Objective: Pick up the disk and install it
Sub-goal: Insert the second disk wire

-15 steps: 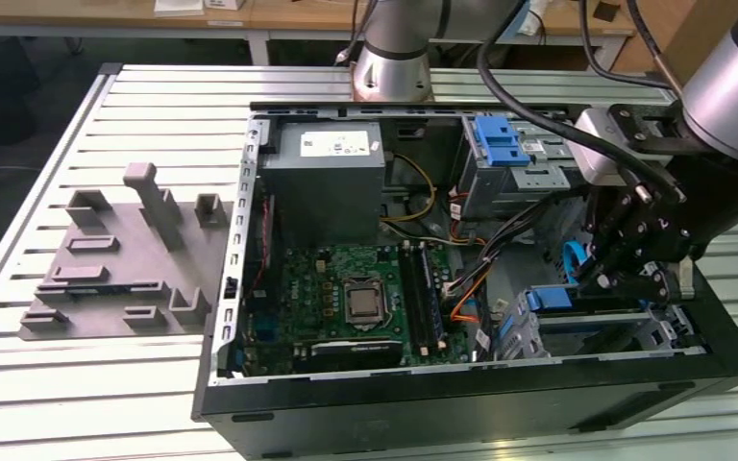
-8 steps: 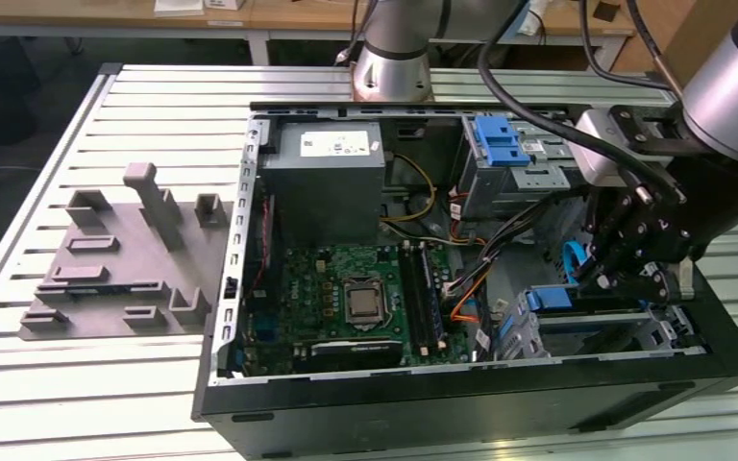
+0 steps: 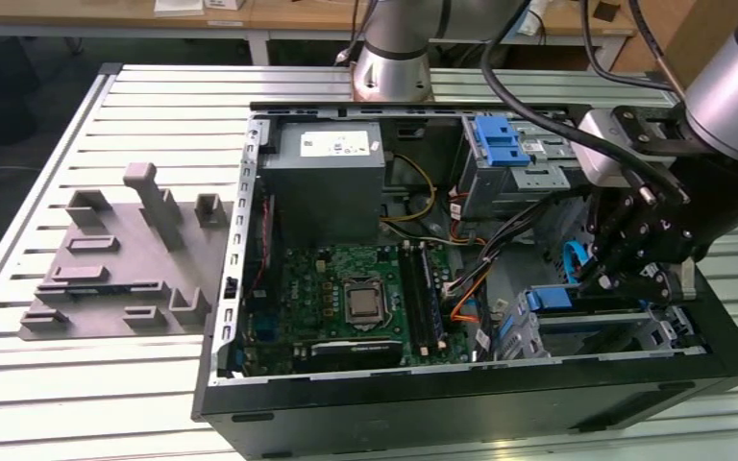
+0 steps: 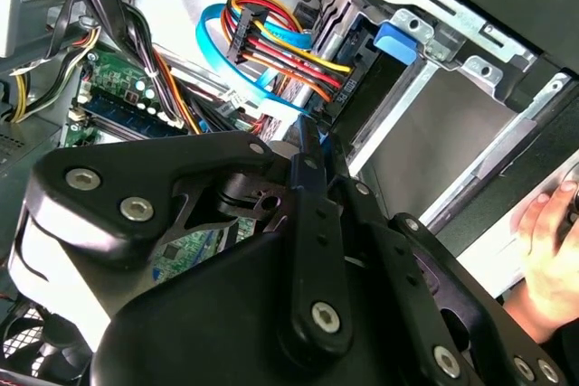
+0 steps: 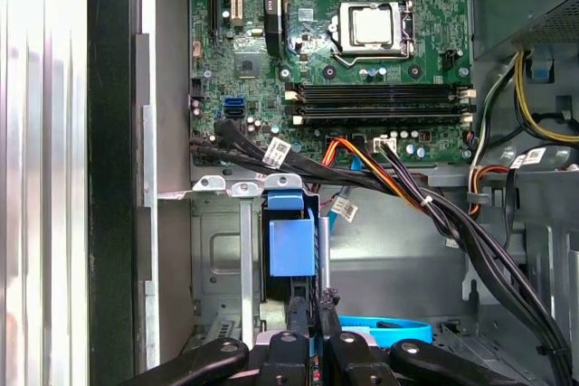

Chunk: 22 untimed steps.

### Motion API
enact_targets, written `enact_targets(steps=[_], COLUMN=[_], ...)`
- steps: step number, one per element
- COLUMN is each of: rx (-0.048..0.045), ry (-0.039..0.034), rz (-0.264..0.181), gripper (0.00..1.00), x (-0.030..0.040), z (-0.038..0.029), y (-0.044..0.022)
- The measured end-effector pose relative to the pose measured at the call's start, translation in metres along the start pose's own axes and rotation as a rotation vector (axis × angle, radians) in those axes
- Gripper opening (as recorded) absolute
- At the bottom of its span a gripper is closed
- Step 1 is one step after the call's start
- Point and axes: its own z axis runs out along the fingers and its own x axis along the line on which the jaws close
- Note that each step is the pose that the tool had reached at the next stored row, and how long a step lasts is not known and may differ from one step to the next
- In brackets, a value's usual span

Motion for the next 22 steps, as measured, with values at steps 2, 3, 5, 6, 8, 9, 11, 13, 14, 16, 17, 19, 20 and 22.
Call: enact_targets(steps=[2,3,5,6,8,9,11,13,14,16,17,19,20,22], rx=[-0.0002,-0.0002,-0.0003,-0.0004,-0.0005,-0.0006,-0.0009,-0.0013,-0.0013,-0.0013,-0.0013,-0.0013,-0.0013,-0.0013], ry=[-0.0001,-0.0001,-0.0002,-0.0003,-0.0003,-0.0003,-0.0001,0.0001,0.0002,0.0001,-0.0001,-0.0001,-0.0001,-0.0004], rz=[0.0,0.0,0.0,0.0,0.0,0.0,0.0,0.0,0.0,0.0,0.0,0.0,0.0,0.0], gripper=[0.16,0.16,0.16,0.16,0.16,0.16,0.16,0.16,0.16,0.16,0.16,0.16,0.16,0.17], x=[0.0,0.0,0.0,0.0,0.0,0.0,0.0,0.0001,0.0001,0.0001,0.0001,0.0001,0.0001,0.0001], z=[0.0003,0.0005,0.001,0.0013,0.0019,0.0023,0.0033,0.0041,0.0042,0.0043,0.0044,0.0044,0.0044,0.0046], y=[-0.0001,-0.0001,-0.0001,-0.0001,-0.0001,-0.0002,-0.0002,-0.0003,-0.0003,-0.0003,-0.0003,-0.0003,-0.0003,-0.0003])
